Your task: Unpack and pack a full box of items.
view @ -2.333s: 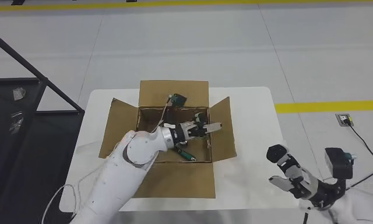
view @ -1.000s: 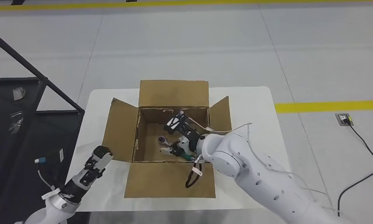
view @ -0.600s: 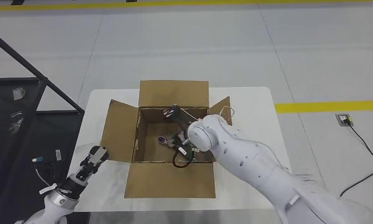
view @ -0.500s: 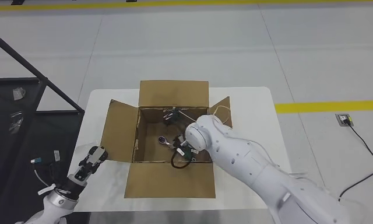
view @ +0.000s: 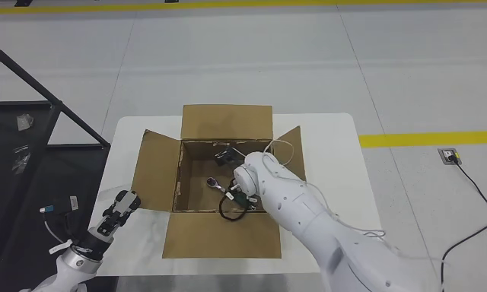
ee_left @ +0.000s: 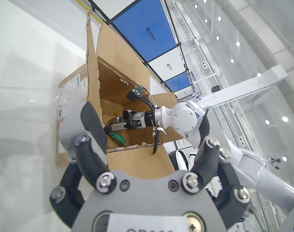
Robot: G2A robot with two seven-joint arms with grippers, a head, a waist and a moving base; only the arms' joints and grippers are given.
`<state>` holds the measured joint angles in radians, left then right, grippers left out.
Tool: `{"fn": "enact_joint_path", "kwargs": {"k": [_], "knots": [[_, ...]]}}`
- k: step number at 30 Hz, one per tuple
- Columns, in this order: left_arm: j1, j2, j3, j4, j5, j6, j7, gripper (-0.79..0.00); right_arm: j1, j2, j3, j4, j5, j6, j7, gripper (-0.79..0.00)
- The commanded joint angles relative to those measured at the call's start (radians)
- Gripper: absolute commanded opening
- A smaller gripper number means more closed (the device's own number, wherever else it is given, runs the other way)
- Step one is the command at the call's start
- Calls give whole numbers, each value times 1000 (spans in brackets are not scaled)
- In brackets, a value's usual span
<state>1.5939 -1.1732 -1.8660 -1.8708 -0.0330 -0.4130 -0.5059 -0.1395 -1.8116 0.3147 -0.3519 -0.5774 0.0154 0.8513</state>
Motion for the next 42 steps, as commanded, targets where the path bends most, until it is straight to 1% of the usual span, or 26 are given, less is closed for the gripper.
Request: {"fn": "enact_joint_path", "kwargs": {"k": [1,5,6,7,8,12,17,22,25,29,31,33,35,37,40,42], "knots": [[0,0,0,0,0,0,0,0,2,-13,4,30,2,-5,-14,-446],[0,0,0,0,0,0,0,0,7,-35,10,73,-1,-7,-36,-551],[0,0,0,0,0,0,0,0,9,-40,11,82,-3,-9,-38,-600],[0,0,0,0,0,0,0,0,12,-44,12,89,-5,-10,-39,-674],[0,0,0,0,0,0,0,0,15,-48,13,94,-8,-12,-41,-785],[0,0,0,0,0,0,0,0,33,-59,21,103,-14,-42,-59,-785],[0,0,0,0,0,0,0,0,59,-58,36,81,-22,-128,-98,-785],[0,0,0,0,0,0,0,0,72,-40,46,39,-56,-161,-140,-785],[0,0,0,0,0,0,0,0,73,-17,61,-5,-74,-166,-174,-785],[0,0,0,0,0,0,0,0,54,31,88,-115,-113,-154,-203,-785],[0,0,0,0,0,0,0,0,35,66,109,-202,-143,-131,-199,-785],[0,0,0,0,0,0,0,0,3,110,140,-323,-183,-90,-183,-785],[0,0,0,0,0,0,0,0,-47,165,187,-481,-239,-42,-150,-785],[0,0,0,0,0,0,0,0,-125,230,256,-680,-316,10,-93,-785],[0,0,0,0,0,0,0,0,-299,328,401,-1019,-474,78,29,-785],[0,0,0,0,0,0,0,0,-428,379,505,-1223,-574,94,109,-785]]}}
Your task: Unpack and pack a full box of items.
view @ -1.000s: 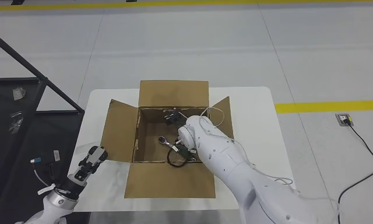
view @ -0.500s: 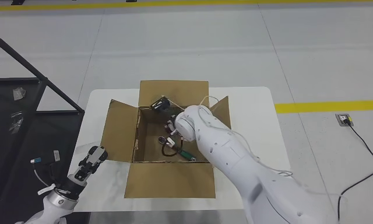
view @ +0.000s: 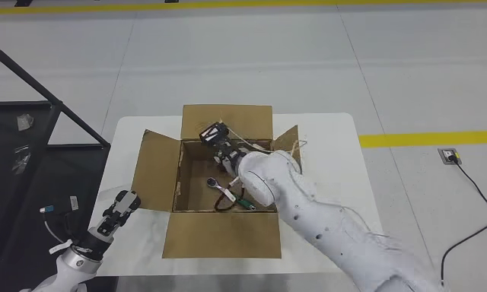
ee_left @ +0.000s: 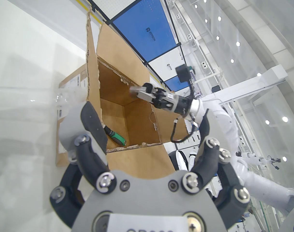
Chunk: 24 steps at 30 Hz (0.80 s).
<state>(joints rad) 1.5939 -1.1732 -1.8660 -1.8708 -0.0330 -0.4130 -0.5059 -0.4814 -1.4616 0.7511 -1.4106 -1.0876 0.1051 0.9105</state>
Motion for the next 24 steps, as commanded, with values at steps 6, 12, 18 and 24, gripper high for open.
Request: {"fn": "enact_joint_path", "kwargs": {"k": [6,12,18,24], "knots": [[0,0,0,0,0,0,0,0,-351,97,306,-515,-305,118,153,-785],[0,0,0,0,0,0,0,0,-469,112,468,-623,-501,297,216,-785],[0,0,0,0,0,0,0,0,-386,113,582,-364,-395,219,310,-785],[0,0,0,0,0,0,0,0,-254,106,608,29,-242,122,280,-785]]}}
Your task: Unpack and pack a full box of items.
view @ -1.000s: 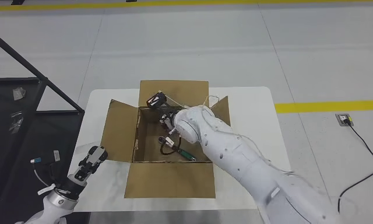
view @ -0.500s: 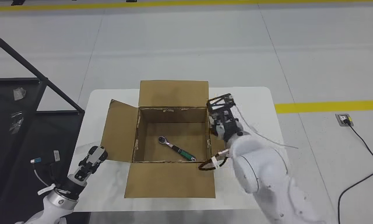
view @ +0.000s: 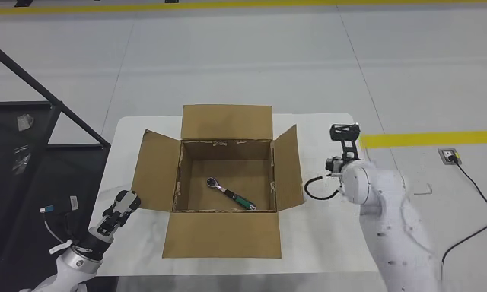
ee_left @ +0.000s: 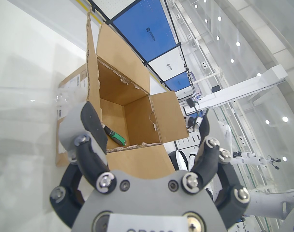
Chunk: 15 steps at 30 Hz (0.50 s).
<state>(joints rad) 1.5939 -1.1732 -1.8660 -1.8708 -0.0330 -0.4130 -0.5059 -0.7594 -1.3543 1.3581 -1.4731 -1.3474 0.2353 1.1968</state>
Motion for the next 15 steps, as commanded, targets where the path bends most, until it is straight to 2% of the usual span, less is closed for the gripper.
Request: {"fn": "enact_joint_path", "kwargs": {"k": [1,8,15], "knots": [[0,0,0,0,0,0,0,0,46,-3,-1,152,42,-28,-18,-785],[0,0,0,0,0,0,0,0,173,-14,-17,480,112,-75,-87,-785],[0,0,0,0,0,0,0,0,232,-20,-39,616,119,-74,-115,-773]]}}
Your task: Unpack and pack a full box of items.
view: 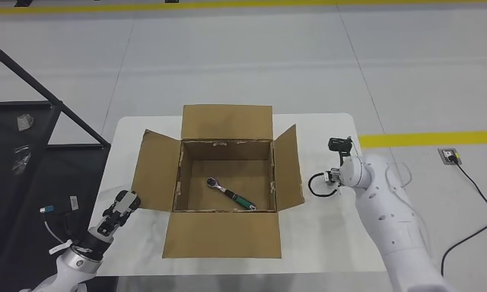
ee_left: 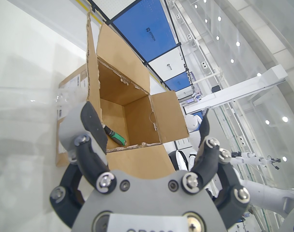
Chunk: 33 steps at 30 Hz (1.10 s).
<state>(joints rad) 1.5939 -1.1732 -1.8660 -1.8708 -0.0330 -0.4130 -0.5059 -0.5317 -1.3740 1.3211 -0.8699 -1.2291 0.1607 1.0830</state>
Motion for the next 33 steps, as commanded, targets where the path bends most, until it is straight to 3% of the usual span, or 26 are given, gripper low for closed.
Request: {"fn": "enact_joint_path", "kwargs": {"k": [1,2,5,6,7,11,14,19,22,24,28,33], "knots": [[0,0,0,0,0,0,0,0,10,-1,-4,24,1,3,-5,-674],[0,0,0,0,0,0,0,0,14,-2,-7,33,3,3,-9,-502],[0,0,0,0,0,0,0,0,23,-3,-10,51,9,5,-21,-271],[0,0,0,0,0,0,0,0,25,-3,-8,50,11,8,-29,-99],[0,0,0,0,0,0,0,0,25,-2,-5,45,15,11,-35,0],[0,0,0,0,0,0,0,0,15,5,8,-17,-4,39,-41,0],[0,0,0,0,0,0,0,0,-15,13,26,-147,-39,96,-51,0],[0,0,0,0,0,0,0,0,-155,24,37,-627,-116,150,-54,0],[0,0,0,0,0,0,0,0,-216,24,-15,-899,-201,145,-20,0],[2,0,1,-4,-2,2,6,0,-211,19,-82,-1002,-235,108,1,0],[20,1,-23,-11,-17,-4,27,0,-90,-6,-257,-1001,-255,24,58,0],[38,3,-68,1,-54,-7,41,0,167,-77,-474,-725,-42,-105,114,0]]}}
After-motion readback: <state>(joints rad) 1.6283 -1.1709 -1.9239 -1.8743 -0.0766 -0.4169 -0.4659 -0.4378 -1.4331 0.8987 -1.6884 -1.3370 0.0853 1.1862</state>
